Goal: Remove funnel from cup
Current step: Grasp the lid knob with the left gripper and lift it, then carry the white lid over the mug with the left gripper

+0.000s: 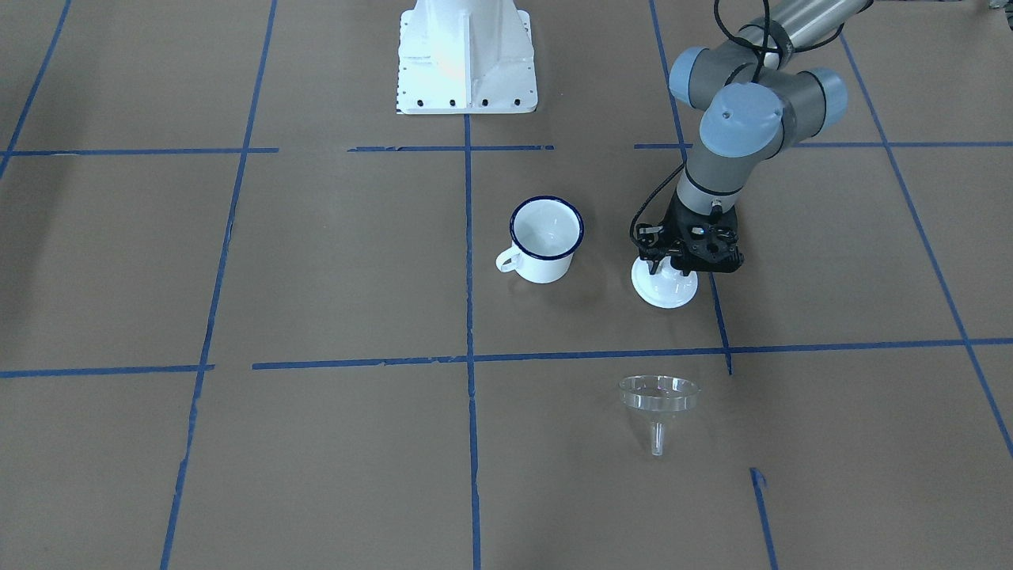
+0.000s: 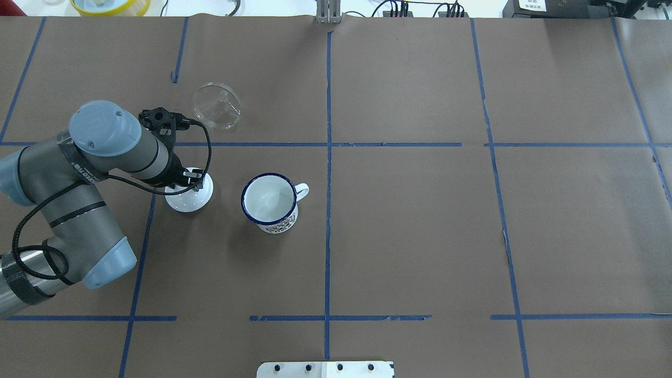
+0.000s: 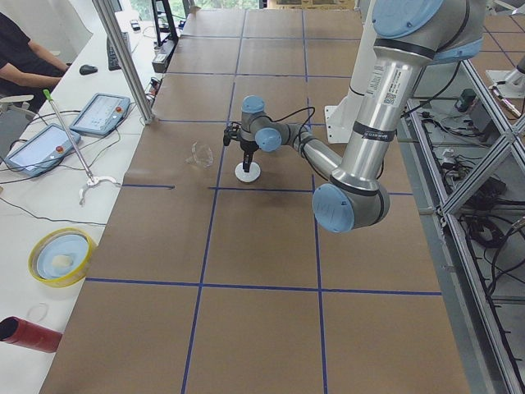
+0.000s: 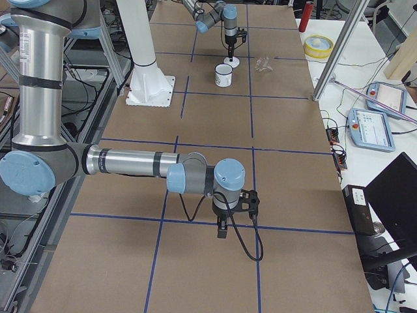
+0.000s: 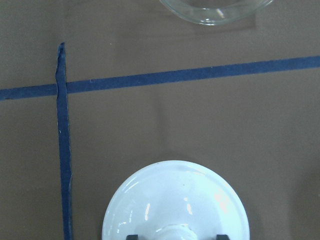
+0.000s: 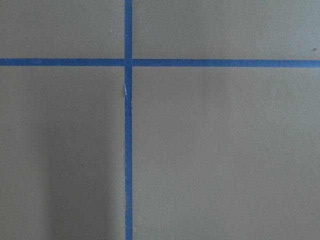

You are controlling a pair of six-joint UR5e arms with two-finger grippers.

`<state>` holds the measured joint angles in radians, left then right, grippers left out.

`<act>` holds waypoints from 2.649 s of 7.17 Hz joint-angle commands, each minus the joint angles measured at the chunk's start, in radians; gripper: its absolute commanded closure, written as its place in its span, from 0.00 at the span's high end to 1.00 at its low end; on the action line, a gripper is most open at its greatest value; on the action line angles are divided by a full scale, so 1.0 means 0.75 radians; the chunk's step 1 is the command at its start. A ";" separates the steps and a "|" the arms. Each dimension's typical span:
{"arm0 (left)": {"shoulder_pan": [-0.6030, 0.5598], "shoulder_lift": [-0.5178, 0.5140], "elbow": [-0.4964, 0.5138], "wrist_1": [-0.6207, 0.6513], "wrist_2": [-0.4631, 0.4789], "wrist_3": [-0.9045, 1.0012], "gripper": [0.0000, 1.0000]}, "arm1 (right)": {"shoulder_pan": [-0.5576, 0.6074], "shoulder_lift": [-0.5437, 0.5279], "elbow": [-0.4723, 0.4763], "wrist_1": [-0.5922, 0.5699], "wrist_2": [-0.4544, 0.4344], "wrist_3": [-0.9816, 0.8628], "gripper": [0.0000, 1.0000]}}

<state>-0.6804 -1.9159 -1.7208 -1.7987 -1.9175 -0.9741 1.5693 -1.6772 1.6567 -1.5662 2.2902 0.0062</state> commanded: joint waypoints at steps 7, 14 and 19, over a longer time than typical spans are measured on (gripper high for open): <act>-0.038 0.055 -0.231 0.182 -0.069 0.030 0.00 | 0.000 -0.001 0.000 0.000 0.000 0.000 1.00; -0.100 -0.415 -0.414 0.924 -0.227 -0.075 0.00 | 0.000 -0.001 0.000 0.000 0.000 0.000 1.00; 0.123 -0.511 -0.115 0.631 -0.092 -0.327 0.00 | 0.000 -0.001 0.000 0.000 0.000 0.000 1.00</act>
<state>-0.6337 -2.2977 -1.8335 -1.2910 -2.0324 -1.1855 1.5693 -1.6782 1.6567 -1.5662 2.2902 0.0061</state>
